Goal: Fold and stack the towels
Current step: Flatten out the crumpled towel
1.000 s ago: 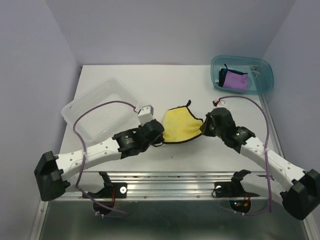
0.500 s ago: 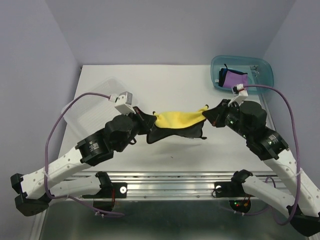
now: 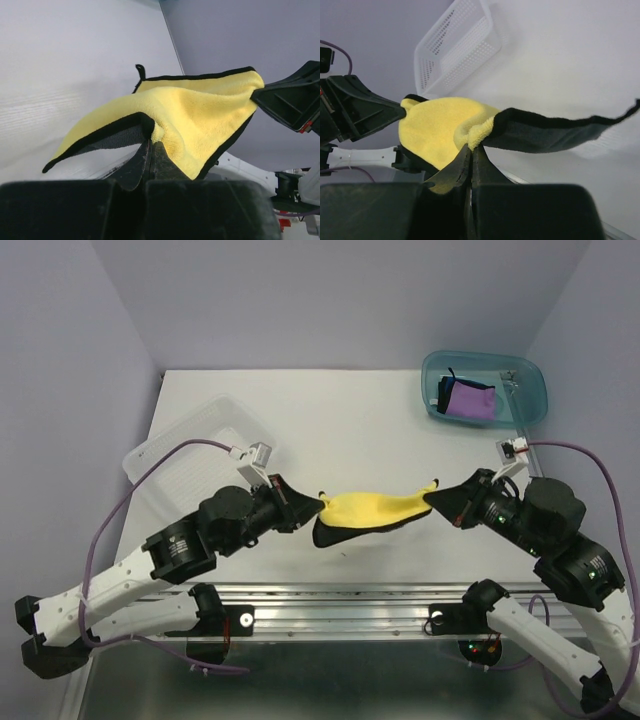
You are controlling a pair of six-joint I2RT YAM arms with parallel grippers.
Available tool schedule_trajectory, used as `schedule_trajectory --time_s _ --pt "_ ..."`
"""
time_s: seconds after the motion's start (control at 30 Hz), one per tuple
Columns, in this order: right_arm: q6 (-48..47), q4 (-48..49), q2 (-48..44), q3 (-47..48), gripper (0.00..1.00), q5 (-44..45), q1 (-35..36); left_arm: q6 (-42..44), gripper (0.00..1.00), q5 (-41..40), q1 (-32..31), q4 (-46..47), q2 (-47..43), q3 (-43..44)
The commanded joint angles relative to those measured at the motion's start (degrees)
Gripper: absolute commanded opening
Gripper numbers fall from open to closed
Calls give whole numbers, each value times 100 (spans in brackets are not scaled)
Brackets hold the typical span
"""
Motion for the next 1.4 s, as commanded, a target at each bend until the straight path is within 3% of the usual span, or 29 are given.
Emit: schedule_trajectory --time_s 0.0,0.2,0.27,0.33,0.43,0.47,0.53,0.6,0.7,0.83,1.1,1.37 --pt "156 -211 -83 -66 1 112 -17 -229 0 200 -143 314 137 -90" --pt "50 -46 233 -408 1 763 -17 -431 0 -425 -144 226 514 -29" --pt "15 173 617 -600 1 1621 -8 -616 0 -985 -22 95 1040 24" --pt "15 376 760 -724 1 1992 -8 -556 0 -918 110 68 1358 76" --pt "6 938 1410 -953 1 2564 -17 -415 0 -567 812 172 1929 94" --pt "-2 1052 1594 -953 1 2626 -17 -180 0 -313 1397 504 2044 42" --pt "-72 1377 2209 -840 1 2776 -34 6 0 399 1911 874 2394 -81" --pt "-117 1693 2744 -682 1 2994 -165 243 0 446 2411 1069 2859 49" --pt "-222 1923 3291 -479 1 2953 -517 604 0 462 2677 1114 3388 567" --pt "-354 2468 4170 -242 1 2207 -1193 1175 0 1023 3107 1114 4502 1262" --pt "-609 2609 5647 531 1 1723 -1660 1642 0 1455 3636 903 5910 2466" --pt "-662 2495 5806 427 1 1292 -1722 1774 0 1552 3671 745 6097 2661"
